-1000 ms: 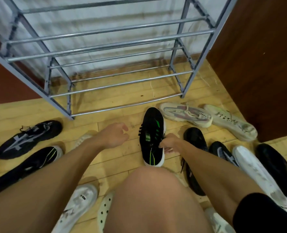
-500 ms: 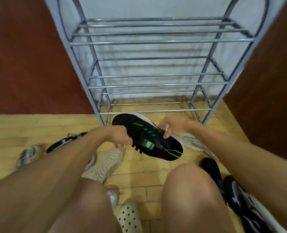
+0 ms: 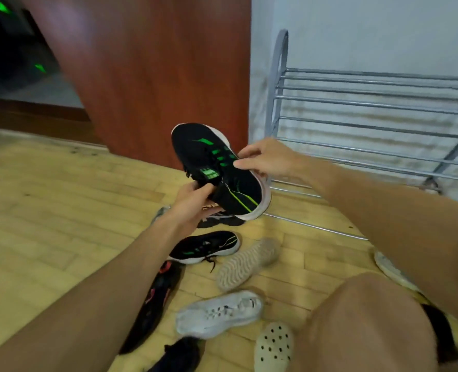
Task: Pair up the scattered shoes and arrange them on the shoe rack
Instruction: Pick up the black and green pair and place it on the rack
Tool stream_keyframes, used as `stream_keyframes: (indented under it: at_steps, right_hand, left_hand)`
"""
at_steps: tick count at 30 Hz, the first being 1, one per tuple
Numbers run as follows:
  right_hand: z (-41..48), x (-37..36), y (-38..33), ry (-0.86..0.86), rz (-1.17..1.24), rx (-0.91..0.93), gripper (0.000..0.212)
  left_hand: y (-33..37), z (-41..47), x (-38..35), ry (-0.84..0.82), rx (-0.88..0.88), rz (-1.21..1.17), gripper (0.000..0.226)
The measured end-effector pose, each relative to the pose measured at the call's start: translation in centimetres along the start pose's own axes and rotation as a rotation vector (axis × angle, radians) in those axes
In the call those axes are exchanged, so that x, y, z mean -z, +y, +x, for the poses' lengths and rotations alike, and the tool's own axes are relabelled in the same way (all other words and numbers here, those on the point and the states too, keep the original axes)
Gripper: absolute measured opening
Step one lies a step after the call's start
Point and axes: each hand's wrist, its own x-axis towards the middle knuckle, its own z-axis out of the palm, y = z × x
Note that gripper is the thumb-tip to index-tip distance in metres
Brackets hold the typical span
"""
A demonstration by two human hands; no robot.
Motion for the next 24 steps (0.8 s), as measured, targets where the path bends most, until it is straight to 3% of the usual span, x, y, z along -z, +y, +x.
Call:
stream_keyframes:
  at_steps: [5, 8, 12, 20, 24]
  right_hand:
    - [0.6, -7.1, 1.2, -0.27, 0.017, -0.225, 0.041]
    - [1.3, -10.2, 3.8, -0.339, 0.128, -0.373, 0.034]
    - [3.4, -12.3, 7.7, -0.327, 0.23, -0.471, 0.034]
    - [7.4, -13.3, 18.5, -0.273, -0.188, -0.516, 0.038]
    - [8.7, -13.0, 23.3, -0.313, -0.301, -0.508, 0.031]
  left_hand:
    - [-3.4, -0.1, 5.3, 0.126, 0.041, 0.02, 0.023]
    - [-6.3, 0.9, 6.7, 0.126, 0.092, 0.055, 0.024]
    - [-10.5, 3.1, 7.1, 0.14, 0.235, -0.088, 0.021]
    - [-20.5, 9.6, 5.6, 0.311, 0.656, -0.08, 0.019]
    - [-23.8, 13.1, 3.5, 0.345, 0.772, -0.262, 0.023]
